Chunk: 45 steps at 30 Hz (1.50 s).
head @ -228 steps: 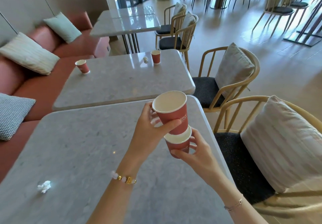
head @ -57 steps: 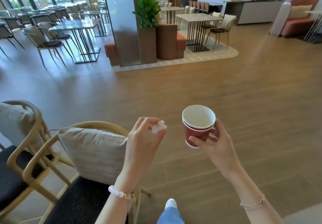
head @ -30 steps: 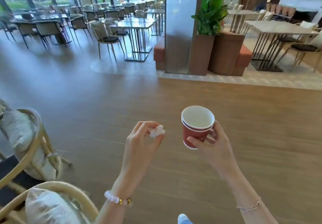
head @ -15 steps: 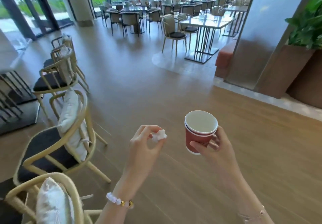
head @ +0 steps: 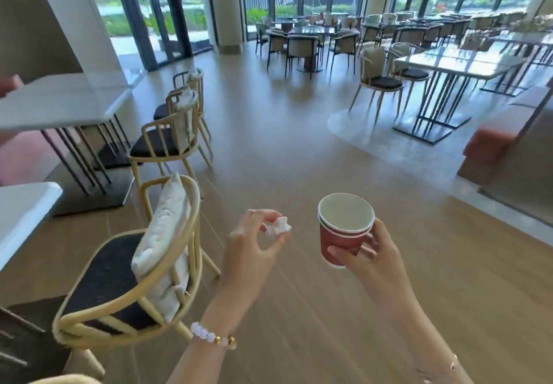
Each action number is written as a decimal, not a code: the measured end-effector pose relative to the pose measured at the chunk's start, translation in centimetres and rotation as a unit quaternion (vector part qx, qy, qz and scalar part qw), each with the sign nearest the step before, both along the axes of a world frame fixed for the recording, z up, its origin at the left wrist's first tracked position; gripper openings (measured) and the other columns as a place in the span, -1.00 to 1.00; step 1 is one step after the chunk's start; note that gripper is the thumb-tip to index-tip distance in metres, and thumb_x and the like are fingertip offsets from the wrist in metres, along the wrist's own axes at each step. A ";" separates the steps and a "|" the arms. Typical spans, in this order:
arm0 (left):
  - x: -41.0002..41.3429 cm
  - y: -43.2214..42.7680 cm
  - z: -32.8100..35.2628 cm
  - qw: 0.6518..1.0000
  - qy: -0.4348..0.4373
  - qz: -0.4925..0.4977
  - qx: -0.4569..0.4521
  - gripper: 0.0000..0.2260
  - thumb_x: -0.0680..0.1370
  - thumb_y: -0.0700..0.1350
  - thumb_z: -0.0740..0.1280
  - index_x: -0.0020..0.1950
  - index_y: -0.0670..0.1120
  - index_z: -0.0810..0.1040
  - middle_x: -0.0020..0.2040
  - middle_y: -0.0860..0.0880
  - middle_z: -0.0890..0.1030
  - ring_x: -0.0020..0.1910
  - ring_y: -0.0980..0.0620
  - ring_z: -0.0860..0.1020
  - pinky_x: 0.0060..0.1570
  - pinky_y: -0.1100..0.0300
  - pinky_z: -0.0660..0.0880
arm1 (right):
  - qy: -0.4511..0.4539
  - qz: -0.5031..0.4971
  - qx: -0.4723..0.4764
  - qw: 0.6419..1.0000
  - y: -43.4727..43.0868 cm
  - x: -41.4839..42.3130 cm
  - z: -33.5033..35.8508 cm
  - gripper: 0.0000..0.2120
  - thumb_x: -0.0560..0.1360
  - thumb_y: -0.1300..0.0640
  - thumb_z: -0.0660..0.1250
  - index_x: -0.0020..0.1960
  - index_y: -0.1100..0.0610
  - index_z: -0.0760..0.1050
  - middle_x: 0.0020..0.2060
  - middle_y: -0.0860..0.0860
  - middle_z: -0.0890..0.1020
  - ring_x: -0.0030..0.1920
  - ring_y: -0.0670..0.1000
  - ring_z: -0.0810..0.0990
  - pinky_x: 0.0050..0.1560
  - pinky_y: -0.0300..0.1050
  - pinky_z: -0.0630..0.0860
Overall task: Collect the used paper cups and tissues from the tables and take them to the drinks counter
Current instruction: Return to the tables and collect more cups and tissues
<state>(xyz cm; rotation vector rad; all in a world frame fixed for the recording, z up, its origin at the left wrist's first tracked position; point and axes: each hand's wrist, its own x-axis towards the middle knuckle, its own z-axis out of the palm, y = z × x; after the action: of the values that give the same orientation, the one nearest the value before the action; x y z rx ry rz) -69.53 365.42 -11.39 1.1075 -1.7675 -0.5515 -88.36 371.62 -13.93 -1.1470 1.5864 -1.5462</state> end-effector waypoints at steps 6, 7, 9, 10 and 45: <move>0.2 -12.6 1.0 0.999 -0.007 0.031 -0.004 -0.81 0.42 -0.13 0.47 0.00 0.00 0.57 -0.08 0.07 0.59 -0.11 0.17 0.54 -0.06 0.23 0.51 | -0.002 0.041 -0.014 0.999 -14.2 -0.6 0.2 -0.42 0.25 0.26 0.58 0.13 -0.14 0.47 -0.09 -0.13 0.65 -0.05 -0.23 0.61 -0.13 -0.45 0.48; 0.2 -14.3 1.0 0.999 -0.009 0.038 -0.004 -0.81 0.42 -0.12 0.47 0.00 0.01 0.57 -0.07 0.08 0.59 -0.10 0.17 0.54 -0.06 0.25 0.51 | -0.002 0.050 -0.013 0.999 -16.3 -0.6 0.1 -0.42 0.25 0.25 0.58 0.12 -0.17 0.46 -0.10 -0.16 0.65 -0.04 -0.22 0.62 -0.13 -0.44 0.48; 0.5 -17.5 0.8 0.998 -0.014 0.055 -0.007 -0.82 0.42 -0.09 0.46 -0.01 0.04 0.56 -0.08 0.11 0.59 -0.09 0.21 0.53 -0.08 0.31 0.50 | -0.001 0.069 -0.013 0.998 -20.2 -0.4 -0.2 -0.42 0.24 0.23 0.58 0.10 -0.21 0.46 -0.10 -0.22 0.65 -0.04 -0.22 0.62 -0.13 -0.44 0.49; 0.7 -19.1 0.6 0.998 -0.017 0.064 -0.008 -0.82 0.42 -0.08 0.46 -0.01 0.05 0.56 -0.08 0.12 0.58 -0.09 0.22 0.53 -0.09 0.34 0.48 | -0.001 0.077 -0.013 0.997 -22.1 -0.3 -0.4 -0.42 0.24 0.22 0.58 0.10 -0.22 0.46 -0.10 -0.23 0.64 -0.04 -0.22 0.62 -0.13 -0.44 0.49; 2.6 -73.5 -2.5 0.946 0.014 0.322 0.015 -0.84 0.42 -0.11 0.46 -0.05 0.07 0.56 -0.10 0.14 0.56 -0.11 0.14 0.54 -0.11 0.16 0.52 | -0.002 0.374 -0.009 0.928 -87.7 3.1 -1.5 -0.39 0.12 -0.08 0.54 0.14 -0.19 0.46 -0.03 -0.12 0.65 0.04 -0.09 0.63 0.01 -0.19 0.50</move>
<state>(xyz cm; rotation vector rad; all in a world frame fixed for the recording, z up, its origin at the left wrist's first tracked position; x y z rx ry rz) -66.93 291.92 -13.92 1.5916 -1.2628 -0.1867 -85.26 283.91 -15.38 -1.5186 0.9395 -1.0409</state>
